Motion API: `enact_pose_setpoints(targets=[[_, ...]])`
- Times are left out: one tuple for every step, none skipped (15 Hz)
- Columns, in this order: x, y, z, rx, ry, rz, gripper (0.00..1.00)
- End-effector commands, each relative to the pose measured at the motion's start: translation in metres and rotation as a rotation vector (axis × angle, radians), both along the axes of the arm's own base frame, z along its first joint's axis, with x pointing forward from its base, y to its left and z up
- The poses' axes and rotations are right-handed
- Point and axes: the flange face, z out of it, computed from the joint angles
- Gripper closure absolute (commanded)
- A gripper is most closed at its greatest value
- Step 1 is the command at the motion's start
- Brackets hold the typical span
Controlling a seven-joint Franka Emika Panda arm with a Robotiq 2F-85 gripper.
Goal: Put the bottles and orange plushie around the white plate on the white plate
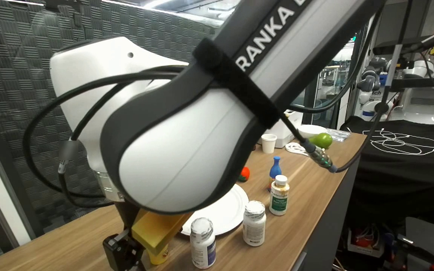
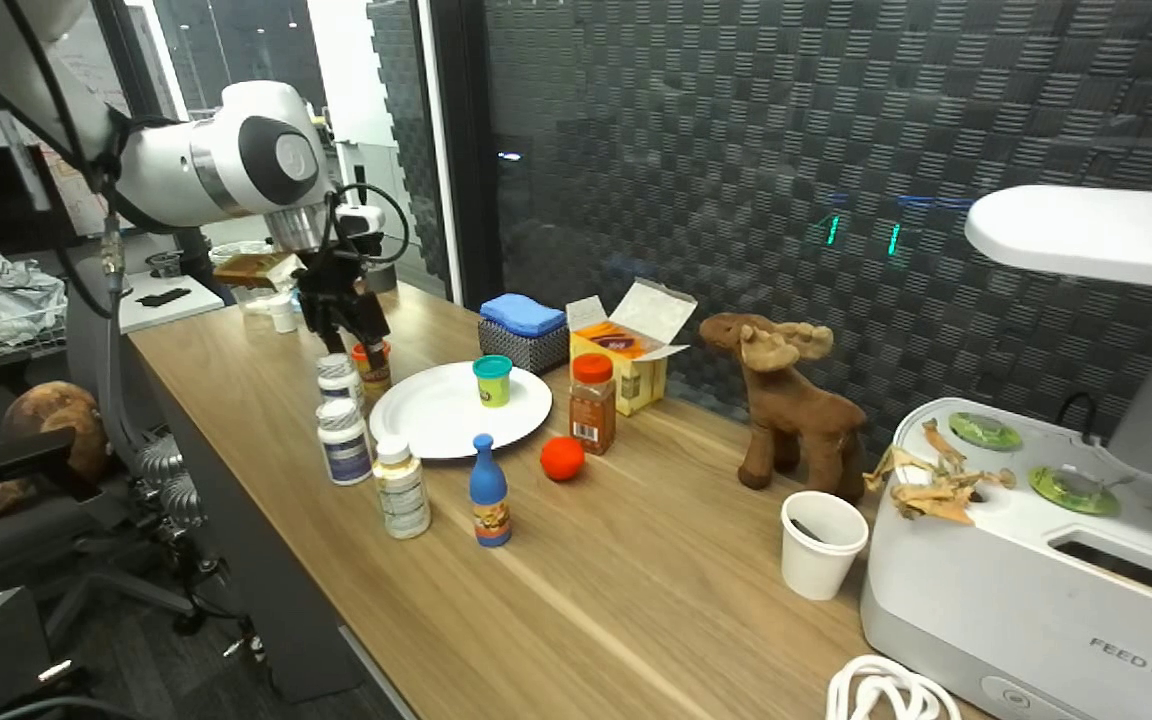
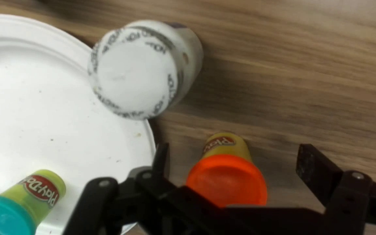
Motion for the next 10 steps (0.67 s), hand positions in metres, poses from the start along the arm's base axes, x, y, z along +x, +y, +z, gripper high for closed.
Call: enact_pose_setpoints(targets=[[0.011, 0.007, 0.016, 0.004, -0.066, 0.034, 0.00], [0.012, 0.008, 0.019, 0.012, -0.069, 0.037, 0.00], [0.014, 0.008, 0.020, 0.016, -0.068, 0.034, 0.00], [0.014, 0.008, 0.021, 0.024, -0.059, 0.030, 0.25], [0.014, 0.007, 0.021, 0.022, -0.049, 0.022, 0.26], [0.014, 0.005, 0.020, -0.005, -0.041, 0.009, 0.32], [0.014, 0.002, 0.020, -0.036, -0.035, 0.002, 0.42], [0.014, 0.000, 0.020, -0.053, -0.024, -0.006, 0.49], [0.014, -0.002, 0.020, -0.067, -0.015, -0.013, 0.58], [0.014, -0.003, 0.022, -0.074, -0.009, -0.015, 0.65]])
